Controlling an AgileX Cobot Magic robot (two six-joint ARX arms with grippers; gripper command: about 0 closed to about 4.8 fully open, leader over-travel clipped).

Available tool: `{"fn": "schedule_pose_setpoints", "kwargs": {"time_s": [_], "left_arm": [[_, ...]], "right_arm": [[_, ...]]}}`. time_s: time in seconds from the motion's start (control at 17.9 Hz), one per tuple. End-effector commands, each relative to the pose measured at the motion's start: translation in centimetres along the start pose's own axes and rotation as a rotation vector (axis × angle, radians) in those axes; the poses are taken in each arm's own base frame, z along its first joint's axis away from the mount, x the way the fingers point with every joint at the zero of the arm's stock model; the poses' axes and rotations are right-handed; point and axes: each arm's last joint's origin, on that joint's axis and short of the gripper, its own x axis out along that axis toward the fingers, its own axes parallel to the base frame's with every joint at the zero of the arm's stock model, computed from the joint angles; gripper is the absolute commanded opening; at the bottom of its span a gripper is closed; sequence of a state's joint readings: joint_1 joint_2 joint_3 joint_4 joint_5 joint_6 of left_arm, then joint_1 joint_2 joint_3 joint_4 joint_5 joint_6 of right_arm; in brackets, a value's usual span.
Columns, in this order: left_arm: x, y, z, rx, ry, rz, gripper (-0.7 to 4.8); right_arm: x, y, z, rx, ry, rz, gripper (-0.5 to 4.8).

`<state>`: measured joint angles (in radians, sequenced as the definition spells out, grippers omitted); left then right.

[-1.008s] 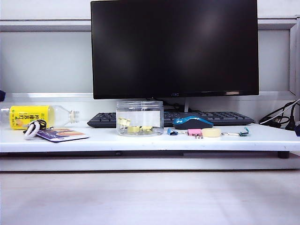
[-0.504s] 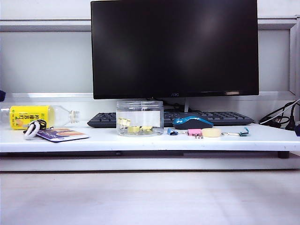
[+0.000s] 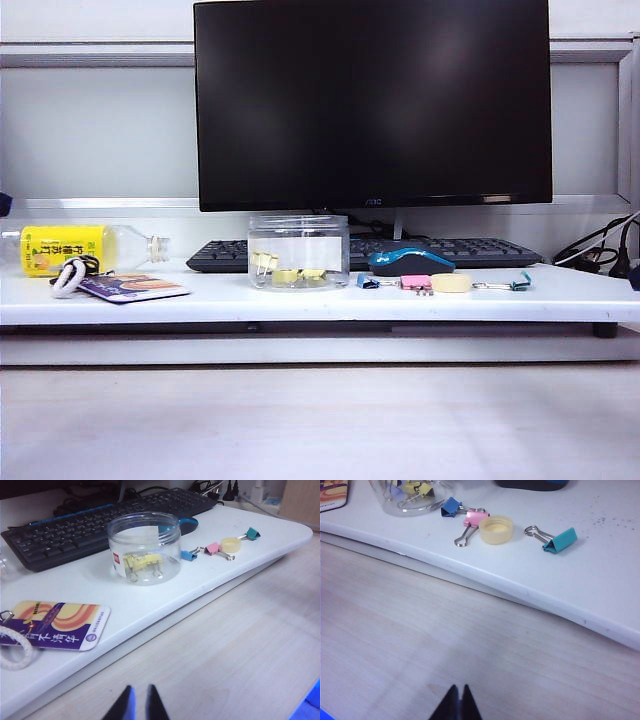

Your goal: Pick up the clips with the largest number of clips of the same color on the table and place them in a round transparent plastic box.

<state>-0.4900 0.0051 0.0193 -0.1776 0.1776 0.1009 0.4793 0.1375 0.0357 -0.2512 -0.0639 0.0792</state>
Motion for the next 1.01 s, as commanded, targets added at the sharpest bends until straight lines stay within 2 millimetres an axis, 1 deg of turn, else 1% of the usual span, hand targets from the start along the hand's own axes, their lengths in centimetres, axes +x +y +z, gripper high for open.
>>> {"fn": "schedule_pose_setpoints", "kwargs": {"time_s": [0.06, 0.17, 0.34, 0.39, 0.5, 0.62, 0.78, 1.01], "left_arm": [[0.0, 0.1, -0.3, -0.001, 0.011, 0.012, 0.48], [-0.1, 0.8, -0.4, -0.013, 0.016, 0.081, 0.48], [-0.5, 2.1, -0.5, -0.037, 0.027, 0.224, 0.48], [-0.6, 2.4, -0.6, -0.042, 0.029, 0.254, 0.48], [-1.0, 3.3, -0.7, -0.060, 0.037, 0.363, 0.48], [-1.2, 3.6, -0.7, -0.066, 0.039, 0.397, 0.48], [-1.2, 3.6, -0.7, -0.067, 0.039, 0.402, 0.48], [-1.2, 3.6, -0.7, -0.067, 0.039, 0.402, 0.48]], "right_arm": [[-0.1, 0.0, 0.1, 0.001, -0.025, -0.001, 0.19], [-0.2, -0.1, 0.3, 0.003, -0.051, -0.008, 0.19], [-0.2, -0.8, 0.4, 0.026, -0.057, -0.076, 0.18], [-0.3, -1.1, 0.4, 0.036, -0.060, -0.104, 0.19], [-0.5, -2.2, 0.4, 0.075, -0.072, -0.219, 0.18], [-0.8, -3.0, 0.4, 0.102, -0.080, -0.298, 0.19], [-1.2, -4.0, 0.4, 0.136, -0.094, -0.399, 0.19], [-1.7, -4.4, 0.5, 0.143, -0.133, -0.453, 0.18]]}}
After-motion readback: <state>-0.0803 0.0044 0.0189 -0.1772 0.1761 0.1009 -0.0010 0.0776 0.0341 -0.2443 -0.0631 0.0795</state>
